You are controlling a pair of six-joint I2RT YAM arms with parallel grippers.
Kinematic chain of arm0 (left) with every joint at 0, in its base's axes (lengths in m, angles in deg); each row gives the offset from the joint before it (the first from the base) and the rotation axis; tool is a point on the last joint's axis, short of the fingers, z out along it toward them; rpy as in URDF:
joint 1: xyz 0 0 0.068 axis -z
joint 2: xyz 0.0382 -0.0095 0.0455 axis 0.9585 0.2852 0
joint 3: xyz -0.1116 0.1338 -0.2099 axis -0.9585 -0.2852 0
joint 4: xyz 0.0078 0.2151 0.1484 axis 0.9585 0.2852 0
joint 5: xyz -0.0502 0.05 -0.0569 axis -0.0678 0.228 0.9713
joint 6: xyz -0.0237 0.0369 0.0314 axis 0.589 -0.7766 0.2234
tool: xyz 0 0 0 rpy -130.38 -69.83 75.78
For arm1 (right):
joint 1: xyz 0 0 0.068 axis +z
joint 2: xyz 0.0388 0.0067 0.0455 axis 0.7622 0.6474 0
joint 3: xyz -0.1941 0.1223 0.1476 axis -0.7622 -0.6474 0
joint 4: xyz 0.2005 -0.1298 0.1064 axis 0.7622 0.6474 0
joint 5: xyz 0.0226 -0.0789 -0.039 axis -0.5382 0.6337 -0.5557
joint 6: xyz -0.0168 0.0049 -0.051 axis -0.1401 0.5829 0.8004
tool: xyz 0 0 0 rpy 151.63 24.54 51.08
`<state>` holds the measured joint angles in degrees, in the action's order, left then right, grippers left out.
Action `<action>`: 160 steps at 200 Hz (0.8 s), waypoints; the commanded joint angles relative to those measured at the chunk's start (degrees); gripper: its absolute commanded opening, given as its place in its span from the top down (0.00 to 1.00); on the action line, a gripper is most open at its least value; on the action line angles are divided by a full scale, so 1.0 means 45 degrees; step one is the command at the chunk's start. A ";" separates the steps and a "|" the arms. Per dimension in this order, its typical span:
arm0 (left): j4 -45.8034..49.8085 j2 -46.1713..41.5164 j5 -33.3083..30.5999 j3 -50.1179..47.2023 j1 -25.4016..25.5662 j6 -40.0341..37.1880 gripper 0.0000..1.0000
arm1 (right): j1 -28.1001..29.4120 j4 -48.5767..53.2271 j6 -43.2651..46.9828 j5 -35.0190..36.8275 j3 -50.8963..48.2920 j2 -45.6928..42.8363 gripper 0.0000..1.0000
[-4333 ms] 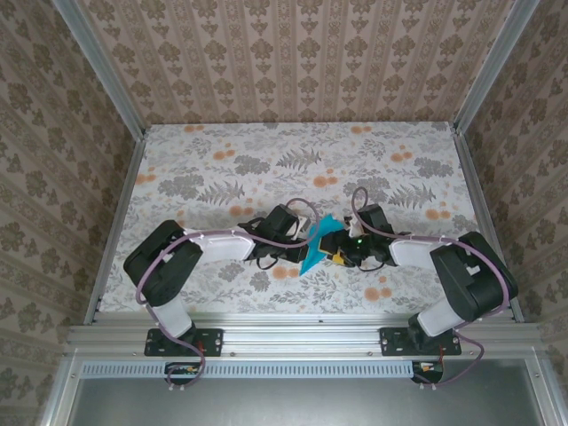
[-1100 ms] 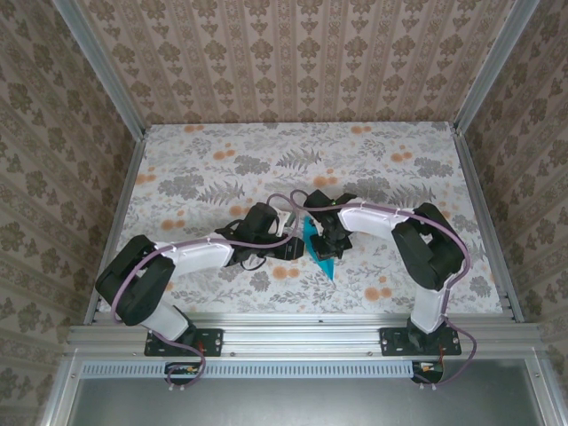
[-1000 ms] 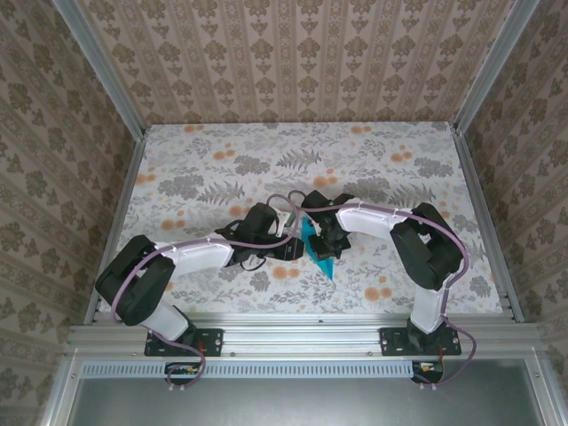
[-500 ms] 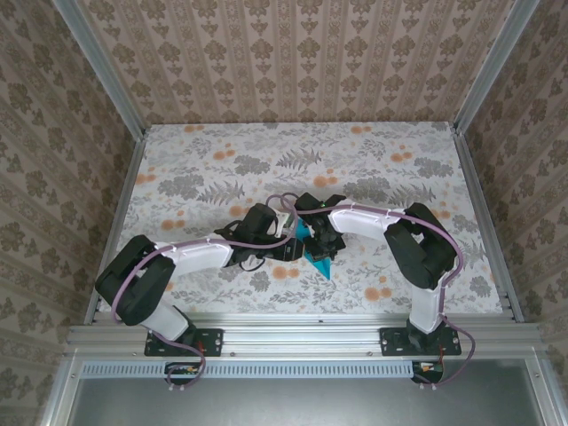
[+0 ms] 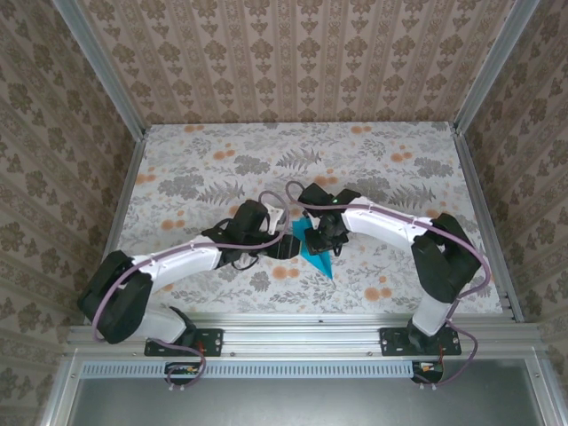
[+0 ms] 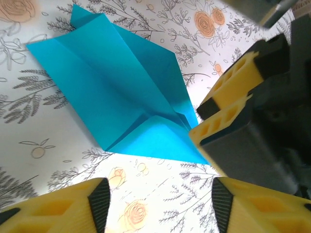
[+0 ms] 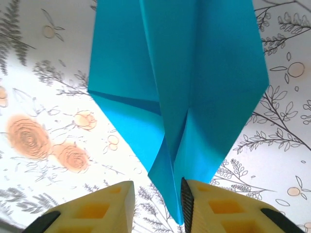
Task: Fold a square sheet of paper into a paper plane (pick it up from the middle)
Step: Move a paper plane to the center of the table, then reset both arms
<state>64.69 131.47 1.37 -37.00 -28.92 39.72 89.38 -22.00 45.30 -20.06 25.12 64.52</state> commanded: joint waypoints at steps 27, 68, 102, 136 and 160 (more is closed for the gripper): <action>0.2539 -0.1234 -0.1887 0.0888 -0.0165 -0.2205 0.23 | -0.0944 0.0099 0.1127 -0.1188 -0.0524 -0.2114 0.56; 0.3265 -0.1602 -0.4535 0.1599 -0.0678 -0.3710 0.06 | -0.2138 -0.1852 0.2390 -0.2006 -0.1985 -0.4097 0.44; 0.2957 -0.1867 -0.6031 0.1601 -0.1806 -0.4503 0.00 | -0.3550 -0.4360 0.2903 -0.1034 -0.3933 -0.6314 0.25; 0.1651 -0.1993 -0.7790 0.0694 -0.2975 -0.4815 0.00 | -0.4844 -0.6592 0.3168 0.0673 -0.5830 -0.8113 0.07; 0.0646 -0.2185 -0.8429 -0.0125 -0.3816 -0.4972 0.00 | -0.5981 -0.8156 0.3026 0.1231 -0.7000 -0.8963 0.00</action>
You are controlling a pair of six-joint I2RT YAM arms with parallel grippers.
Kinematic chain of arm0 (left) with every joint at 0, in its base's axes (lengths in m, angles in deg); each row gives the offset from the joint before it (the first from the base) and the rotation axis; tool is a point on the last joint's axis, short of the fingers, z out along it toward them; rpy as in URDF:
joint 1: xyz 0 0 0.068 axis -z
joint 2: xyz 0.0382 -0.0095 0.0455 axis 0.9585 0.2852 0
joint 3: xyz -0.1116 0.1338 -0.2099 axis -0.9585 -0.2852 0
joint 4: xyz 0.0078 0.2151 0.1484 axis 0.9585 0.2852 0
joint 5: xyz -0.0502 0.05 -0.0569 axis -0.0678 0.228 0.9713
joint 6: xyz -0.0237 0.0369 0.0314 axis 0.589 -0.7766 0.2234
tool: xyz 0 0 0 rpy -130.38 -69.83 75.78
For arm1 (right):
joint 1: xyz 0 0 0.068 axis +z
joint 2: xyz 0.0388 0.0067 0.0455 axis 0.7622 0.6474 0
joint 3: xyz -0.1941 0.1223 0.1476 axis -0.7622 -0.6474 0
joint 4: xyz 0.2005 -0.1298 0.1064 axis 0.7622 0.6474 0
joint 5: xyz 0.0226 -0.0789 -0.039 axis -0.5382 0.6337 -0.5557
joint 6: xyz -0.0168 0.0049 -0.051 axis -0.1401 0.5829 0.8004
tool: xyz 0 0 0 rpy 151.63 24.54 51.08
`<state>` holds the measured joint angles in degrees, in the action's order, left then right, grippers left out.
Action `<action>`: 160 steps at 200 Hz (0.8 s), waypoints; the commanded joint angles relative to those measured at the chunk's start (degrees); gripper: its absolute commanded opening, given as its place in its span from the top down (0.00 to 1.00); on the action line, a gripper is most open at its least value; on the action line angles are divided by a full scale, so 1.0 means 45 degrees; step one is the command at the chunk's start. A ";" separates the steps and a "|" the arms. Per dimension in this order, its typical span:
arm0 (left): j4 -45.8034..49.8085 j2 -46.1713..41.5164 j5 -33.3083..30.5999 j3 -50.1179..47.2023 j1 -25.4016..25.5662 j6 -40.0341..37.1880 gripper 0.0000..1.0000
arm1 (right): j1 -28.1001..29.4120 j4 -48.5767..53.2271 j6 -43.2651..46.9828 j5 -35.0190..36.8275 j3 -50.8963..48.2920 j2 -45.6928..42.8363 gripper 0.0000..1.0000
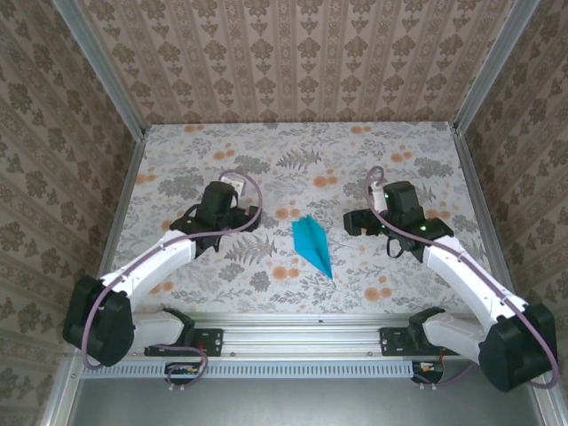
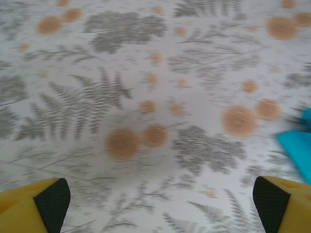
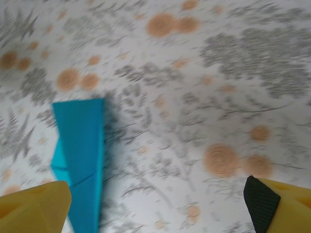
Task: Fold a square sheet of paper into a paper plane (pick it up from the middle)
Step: Reset both arms
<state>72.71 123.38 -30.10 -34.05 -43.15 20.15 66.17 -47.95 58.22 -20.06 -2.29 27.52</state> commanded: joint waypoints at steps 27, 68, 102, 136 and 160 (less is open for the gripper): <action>-0.2310 -0.0648 -0.1601 -0.1655 -0.1828 -0.0980 0.00 | -0.1835 -0.4035 0.0218 0.1735 -0.1832 -0.0711 0.00; -0.3456 -0.0737 -0.1239 -0.2153 -0.3320 -0.1763 0.00 | -0.3102 -0.6915 0.0206 0.2549 -0.3125 -0.0384 0.00; -0.4687 -0.0494 -0.0382 -0.2761 -0.4603 -0.2327 0.00 | -0.3492 -0.8903 0.0468 0.2844 -0.3803 0.0452 0.00; -0.6893 -0.0194 0.0371 -0.3938 -0.5434 -0.2676 0.00 | -0.3706 -1.1149 0.0493 0.2514 -0.4156 0.2163 0.00; -0.8405 0.0450 0.0874 -0.4351 -0.5954 -0.2834 0.00 | -0.3844 -1.2533 0.0655 0.2097 -0.4180 0.3378 0.00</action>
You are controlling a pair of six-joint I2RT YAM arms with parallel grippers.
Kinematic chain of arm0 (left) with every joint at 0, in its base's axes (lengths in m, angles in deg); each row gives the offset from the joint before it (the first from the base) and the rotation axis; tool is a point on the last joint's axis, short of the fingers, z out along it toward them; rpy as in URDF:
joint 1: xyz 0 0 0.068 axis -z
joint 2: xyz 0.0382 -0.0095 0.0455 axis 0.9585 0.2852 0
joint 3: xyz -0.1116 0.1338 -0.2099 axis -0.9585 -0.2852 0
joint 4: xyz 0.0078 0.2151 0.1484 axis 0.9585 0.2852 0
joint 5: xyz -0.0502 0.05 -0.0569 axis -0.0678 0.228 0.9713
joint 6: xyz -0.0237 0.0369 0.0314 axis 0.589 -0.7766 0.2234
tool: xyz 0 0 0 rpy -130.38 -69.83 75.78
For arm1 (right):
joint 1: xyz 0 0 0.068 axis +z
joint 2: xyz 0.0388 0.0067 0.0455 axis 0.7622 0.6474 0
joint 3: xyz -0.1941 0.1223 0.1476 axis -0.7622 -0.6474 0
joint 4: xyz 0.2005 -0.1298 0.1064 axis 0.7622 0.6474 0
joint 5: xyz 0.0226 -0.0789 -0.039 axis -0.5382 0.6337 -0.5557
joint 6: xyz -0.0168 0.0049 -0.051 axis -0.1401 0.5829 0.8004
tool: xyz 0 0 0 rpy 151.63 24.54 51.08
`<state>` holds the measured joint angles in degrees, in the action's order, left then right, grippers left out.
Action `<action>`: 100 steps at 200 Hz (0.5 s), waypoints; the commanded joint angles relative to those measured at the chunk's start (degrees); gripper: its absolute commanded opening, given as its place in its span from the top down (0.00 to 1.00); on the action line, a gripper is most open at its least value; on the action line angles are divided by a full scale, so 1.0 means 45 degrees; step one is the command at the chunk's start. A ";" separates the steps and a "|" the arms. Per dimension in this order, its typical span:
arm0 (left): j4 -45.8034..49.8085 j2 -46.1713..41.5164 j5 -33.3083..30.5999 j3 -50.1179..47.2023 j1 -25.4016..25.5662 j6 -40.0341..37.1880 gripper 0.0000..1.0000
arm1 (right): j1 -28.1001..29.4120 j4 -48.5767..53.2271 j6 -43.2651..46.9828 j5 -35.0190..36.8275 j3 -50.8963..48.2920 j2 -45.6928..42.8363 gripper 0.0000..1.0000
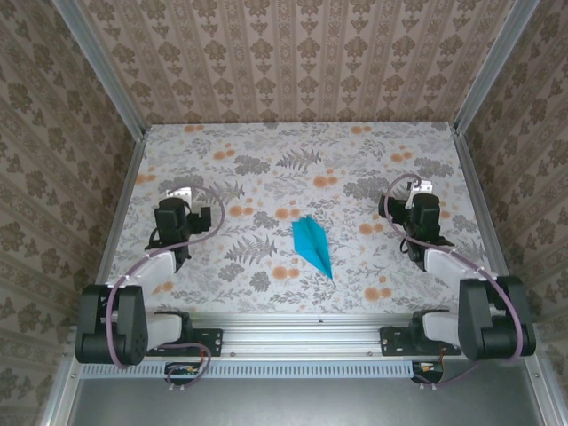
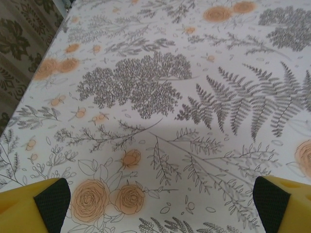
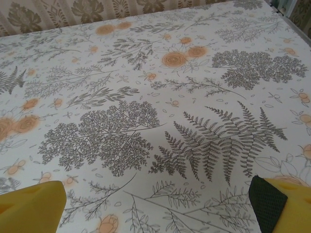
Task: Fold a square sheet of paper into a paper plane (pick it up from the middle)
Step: Reset both arms
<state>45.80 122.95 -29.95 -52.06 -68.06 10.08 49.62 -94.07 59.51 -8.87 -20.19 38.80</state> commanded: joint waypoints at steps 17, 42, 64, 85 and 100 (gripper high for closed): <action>-0.3530 0.1069 0.1144 -0.0521 -0.0548 -0.0758 0.00 | -0.0286 -0.2372 0.0610 -0.0702 0.0090 0.1318 0.00; -0.4245 0.1970 0.1660 -0.0133 -0.0681 -0.0953 0.00 | -0.0505 -0.3264 0.0709 -0.1150 0.0236 0.2470 0.00; -0.5395 0.3220 0.2335 0.0010 -0.0766 -0.0862 0.00 | -0.0378 -0.3255 0.1057 -0.1574 0.0376 0.2790 0.00; -0.5613 0.3499 0.2602 0.0007 -0.0891 -0.0792 0.00 | -0.0211 -0.3891 0.1215 -0.1424 0.0073 0.2995 0.00; -0.6633 0.3806 0.2477 -0.0436 -0.0891 -0.0765 0.00 | -0.0072 -0.5195 0.1396 -0.1479 -0.0377 0.3413 0.00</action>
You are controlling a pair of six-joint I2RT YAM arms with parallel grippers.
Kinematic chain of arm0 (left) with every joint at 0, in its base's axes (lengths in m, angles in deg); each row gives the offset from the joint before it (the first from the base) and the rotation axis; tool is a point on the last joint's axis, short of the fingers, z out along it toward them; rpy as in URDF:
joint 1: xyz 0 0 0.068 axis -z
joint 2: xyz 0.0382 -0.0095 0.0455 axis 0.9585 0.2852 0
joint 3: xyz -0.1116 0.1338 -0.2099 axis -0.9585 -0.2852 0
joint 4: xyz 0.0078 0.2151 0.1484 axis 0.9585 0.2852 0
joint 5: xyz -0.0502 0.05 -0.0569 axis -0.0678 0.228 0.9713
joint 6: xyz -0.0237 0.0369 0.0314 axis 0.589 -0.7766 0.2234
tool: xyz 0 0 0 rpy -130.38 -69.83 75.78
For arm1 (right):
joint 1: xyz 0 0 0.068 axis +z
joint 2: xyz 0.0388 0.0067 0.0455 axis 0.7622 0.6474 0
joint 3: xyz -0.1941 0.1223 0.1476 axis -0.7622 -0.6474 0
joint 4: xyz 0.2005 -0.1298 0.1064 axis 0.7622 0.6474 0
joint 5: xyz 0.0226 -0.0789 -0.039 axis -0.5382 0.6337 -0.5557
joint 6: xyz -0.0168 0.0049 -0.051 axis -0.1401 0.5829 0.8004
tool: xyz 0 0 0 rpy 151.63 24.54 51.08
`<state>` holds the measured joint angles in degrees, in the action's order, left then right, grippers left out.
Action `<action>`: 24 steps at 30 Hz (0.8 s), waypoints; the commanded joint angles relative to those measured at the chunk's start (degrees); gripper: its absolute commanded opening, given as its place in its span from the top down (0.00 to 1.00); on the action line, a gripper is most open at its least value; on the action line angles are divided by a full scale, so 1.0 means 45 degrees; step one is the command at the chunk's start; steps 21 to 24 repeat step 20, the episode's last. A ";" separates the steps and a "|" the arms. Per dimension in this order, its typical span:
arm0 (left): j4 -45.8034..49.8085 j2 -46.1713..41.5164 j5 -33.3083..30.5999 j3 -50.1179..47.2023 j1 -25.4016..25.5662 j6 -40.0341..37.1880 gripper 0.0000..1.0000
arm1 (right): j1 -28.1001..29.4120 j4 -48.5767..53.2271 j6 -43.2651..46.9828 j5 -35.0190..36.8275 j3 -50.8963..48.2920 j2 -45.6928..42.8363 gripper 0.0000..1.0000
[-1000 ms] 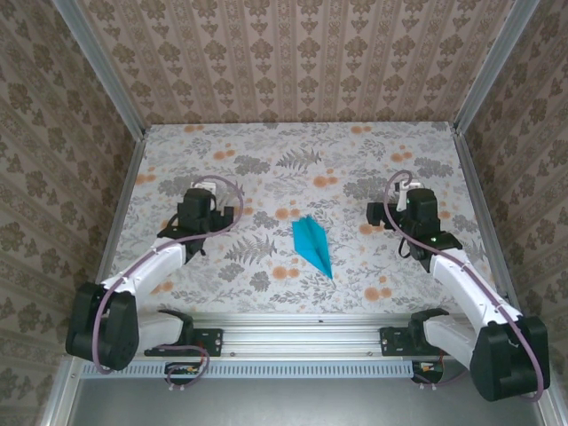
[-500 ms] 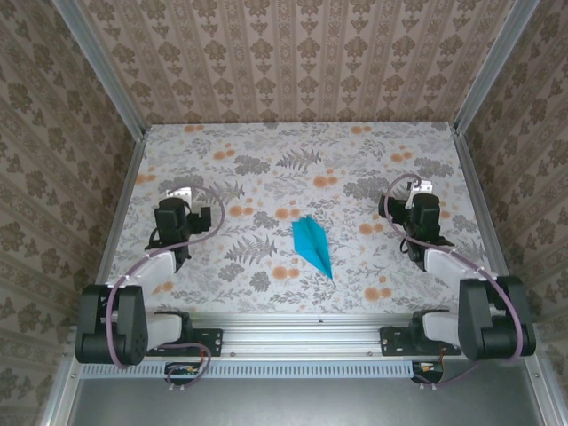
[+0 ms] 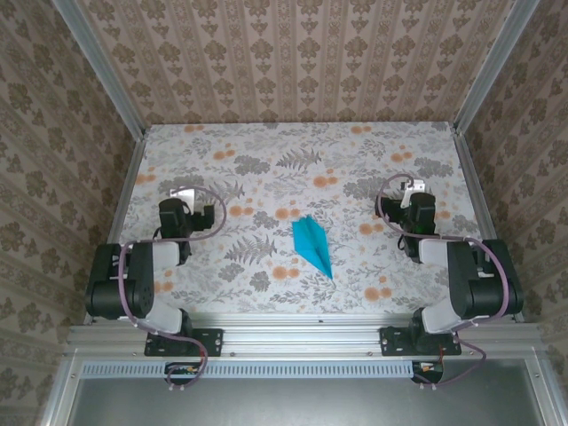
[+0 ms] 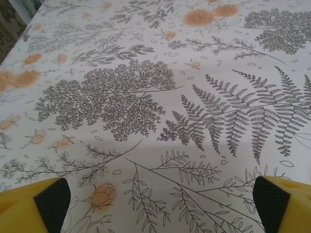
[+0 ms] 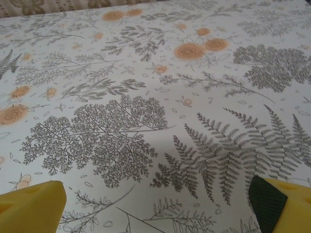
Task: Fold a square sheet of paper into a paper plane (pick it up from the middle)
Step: Reset both arms
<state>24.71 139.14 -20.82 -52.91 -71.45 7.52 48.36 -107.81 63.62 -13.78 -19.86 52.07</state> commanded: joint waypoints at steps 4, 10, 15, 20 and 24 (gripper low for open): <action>-0.2158 0.0308 0.0110 -0.0311 -0.0128 -0.0065 0.00 | 0.0211 -0.1980 0.0485 -0.0388 -0.0451 0.0384 0.00; -0.2217 0.0315 -0.0545 -0.0335 -0.0052 0.0113 0.00 | 0.0211 -0.2012 0.0485 -0.0376 -0.0471 0.0397 0.00; -0.2155 0.0319 -0.0497 -0.0298 -0.0098 0.0152 0.00 | 0.0211 -0.2004 0.0504 -0.0366 -0.0471 0.0382 0.00; -0.2196 0.0310 -0.0477 -0.0316 -0.0088 0.0155 0.00 | 0.0230 -0.2003 0.0505 -0.0347 -0.0471 0.0373 0.00; -0.2196 0.0310 -0.0477 -0.0316 -0.0088 0.0155 0.00 | 0.0230 -0.2003 0.0505 -0.0347 -0.0471 0.0373 0.00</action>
